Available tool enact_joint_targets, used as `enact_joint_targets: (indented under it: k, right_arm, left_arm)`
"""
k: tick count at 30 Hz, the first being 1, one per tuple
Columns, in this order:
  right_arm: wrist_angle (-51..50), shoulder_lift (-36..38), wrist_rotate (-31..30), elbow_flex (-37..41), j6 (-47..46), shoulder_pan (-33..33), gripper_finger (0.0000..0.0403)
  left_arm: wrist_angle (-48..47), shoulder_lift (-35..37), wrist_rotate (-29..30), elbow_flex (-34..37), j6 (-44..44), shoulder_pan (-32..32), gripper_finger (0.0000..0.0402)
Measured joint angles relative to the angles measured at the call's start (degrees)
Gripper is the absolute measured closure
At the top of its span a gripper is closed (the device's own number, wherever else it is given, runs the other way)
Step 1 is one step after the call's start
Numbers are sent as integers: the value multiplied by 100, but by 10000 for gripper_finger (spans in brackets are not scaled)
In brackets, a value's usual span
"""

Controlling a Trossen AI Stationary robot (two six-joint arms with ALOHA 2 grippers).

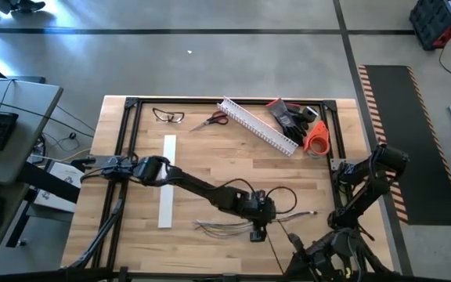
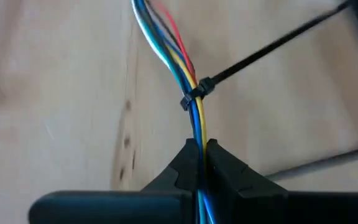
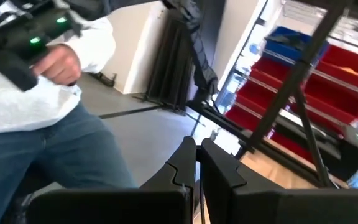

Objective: Ziptie cables
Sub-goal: Wrap the black zip tie on the cable wires

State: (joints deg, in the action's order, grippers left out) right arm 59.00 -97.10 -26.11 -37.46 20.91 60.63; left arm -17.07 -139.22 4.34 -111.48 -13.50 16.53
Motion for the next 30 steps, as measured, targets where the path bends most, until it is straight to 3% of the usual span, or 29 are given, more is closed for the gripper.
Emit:
enact_joint_targets:
  k: [14,21,26,30]
  right_arm:
    - [-48,-291,1163,1,372,-620,403]
    - [-39,-770,1269,3,358,-1100,403]
    - [196,-1078,1332,2,199,-1276,403]
    - [263,-1310,1358,3,0,-1369,403]
  left_arm:
    - [236,219,-663,-31,-243,-58,401]
    - [460,98,-600,-33,-223,12,400]
    - [-478,158,-791,-31,192,-81,358]
    - [-1244,539,-578,-31,543,-160,308]
